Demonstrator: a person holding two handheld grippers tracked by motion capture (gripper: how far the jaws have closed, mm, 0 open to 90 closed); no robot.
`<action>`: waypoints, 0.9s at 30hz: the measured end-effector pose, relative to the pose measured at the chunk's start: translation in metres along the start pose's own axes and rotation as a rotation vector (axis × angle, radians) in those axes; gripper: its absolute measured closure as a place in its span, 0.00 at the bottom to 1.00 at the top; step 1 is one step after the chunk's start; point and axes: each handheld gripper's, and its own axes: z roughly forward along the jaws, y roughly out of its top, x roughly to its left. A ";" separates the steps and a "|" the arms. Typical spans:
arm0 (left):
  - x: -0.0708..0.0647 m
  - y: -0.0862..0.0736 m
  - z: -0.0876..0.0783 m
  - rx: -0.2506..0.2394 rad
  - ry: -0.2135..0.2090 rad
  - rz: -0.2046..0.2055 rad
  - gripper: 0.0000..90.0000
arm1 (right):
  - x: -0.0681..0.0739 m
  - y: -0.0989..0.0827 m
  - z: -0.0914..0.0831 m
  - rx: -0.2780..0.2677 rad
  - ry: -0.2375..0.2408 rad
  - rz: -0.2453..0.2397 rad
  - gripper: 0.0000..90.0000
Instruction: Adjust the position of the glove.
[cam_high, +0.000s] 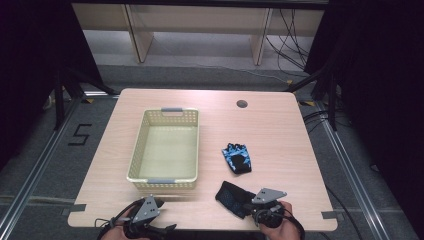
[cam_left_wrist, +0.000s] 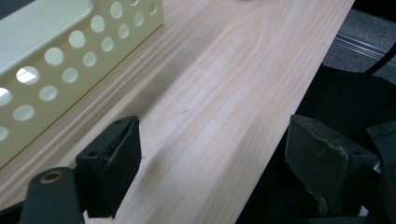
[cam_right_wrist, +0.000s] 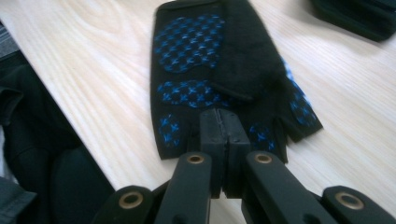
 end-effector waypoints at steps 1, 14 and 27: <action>0.001 0.000 0.000 0.005 0.004 -0.002 0.20 | -0.003 -0.001 -0.001 -0.003 -0.004 0.003 1.00; 0.000 0.000 0.000 -0.012 0.001 -0.015 0.20 | -0.011 0.001 -0.017 -0.023 -0.020 0.016 1.00; 0.001 0.000 -0.001 -0.012 -0.011 -0.020 0.20 | -0.019 0.022 -0.017 -0.086 -0.061 0.003 1.00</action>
